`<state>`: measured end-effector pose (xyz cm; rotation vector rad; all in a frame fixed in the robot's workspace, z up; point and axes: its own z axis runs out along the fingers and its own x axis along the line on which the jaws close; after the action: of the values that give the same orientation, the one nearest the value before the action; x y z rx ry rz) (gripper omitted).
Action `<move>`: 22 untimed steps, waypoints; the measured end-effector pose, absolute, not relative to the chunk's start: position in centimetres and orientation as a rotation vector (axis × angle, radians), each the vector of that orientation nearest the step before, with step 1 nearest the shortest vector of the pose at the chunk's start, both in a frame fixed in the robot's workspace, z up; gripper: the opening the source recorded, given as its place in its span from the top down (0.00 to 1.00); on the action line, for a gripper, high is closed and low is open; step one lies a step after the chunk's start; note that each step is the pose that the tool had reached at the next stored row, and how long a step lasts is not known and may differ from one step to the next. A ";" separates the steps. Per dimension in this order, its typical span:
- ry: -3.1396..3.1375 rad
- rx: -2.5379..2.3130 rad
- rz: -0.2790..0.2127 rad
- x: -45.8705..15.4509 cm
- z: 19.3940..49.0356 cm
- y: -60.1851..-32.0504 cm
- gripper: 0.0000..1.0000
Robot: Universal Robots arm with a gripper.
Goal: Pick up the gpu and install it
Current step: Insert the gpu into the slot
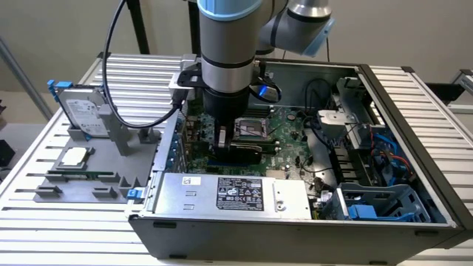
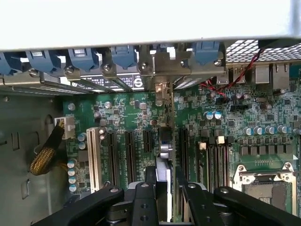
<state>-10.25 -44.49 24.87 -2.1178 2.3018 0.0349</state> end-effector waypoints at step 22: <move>2.302 -2.118 0.044 -10.4 25.0 -44.5 1.00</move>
<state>-10.38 -44.49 24.99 -2.1179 2.3018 0.0442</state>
